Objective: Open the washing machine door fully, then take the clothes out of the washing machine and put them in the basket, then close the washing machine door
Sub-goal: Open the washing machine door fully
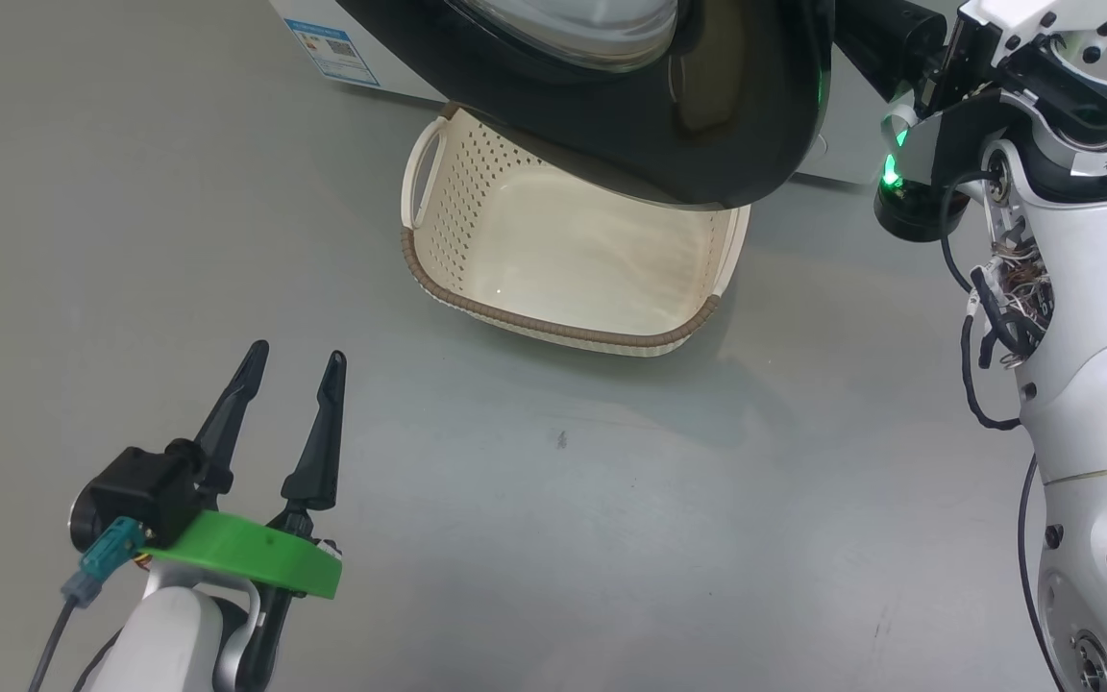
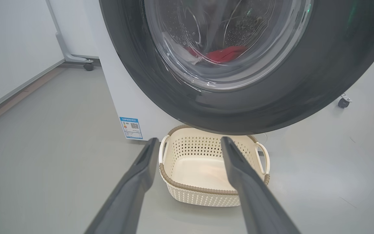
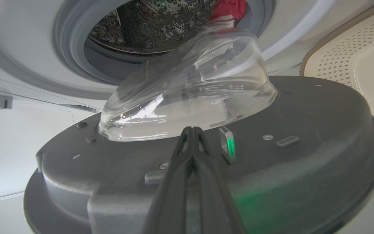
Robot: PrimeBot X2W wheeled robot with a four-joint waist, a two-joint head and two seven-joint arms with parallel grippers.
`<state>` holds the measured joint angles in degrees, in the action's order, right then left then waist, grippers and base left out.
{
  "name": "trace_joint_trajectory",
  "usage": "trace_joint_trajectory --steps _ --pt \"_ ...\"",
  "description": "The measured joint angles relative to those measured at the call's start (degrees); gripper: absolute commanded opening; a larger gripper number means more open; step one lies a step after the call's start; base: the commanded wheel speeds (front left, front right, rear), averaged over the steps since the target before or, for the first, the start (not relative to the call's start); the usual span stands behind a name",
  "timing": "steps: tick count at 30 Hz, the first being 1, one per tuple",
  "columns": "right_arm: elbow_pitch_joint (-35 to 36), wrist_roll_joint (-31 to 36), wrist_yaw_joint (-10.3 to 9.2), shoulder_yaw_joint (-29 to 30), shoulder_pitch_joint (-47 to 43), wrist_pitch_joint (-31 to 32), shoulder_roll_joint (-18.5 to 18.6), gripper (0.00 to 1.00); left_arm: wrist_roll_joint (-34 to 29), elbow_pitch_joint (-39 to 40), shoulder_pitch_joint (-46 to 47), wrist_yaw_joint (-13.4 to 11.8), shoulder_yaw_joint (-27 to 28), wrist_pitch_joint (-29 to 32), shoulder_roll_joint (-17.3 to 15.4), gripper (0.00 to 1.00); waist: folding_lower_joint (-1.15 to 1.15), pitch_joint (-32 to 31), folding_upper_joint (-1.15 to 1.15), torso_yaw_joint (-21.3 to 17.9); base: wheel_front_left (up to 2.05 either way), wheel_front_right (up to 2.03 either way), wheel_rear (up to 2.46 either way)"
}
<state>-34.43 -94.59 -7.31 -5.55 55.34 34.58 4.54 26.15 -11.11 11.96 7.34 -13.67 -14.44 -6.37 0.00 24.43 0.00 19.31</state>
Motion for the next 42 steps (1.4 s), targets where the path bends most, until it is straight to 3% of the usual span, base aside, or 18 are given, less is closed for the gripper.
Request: trace_joint_trajectory --steps 42 --pt "-0.91 -9.57 0.00 -12.05 -6.02 5.46 -0.11 0.00 -0.58 -1.02 -0.23 0.00 0.08 0.00 0.11 1.00 0.00 -4.91 0.00 -0.77 0.00 0.00 0.00"
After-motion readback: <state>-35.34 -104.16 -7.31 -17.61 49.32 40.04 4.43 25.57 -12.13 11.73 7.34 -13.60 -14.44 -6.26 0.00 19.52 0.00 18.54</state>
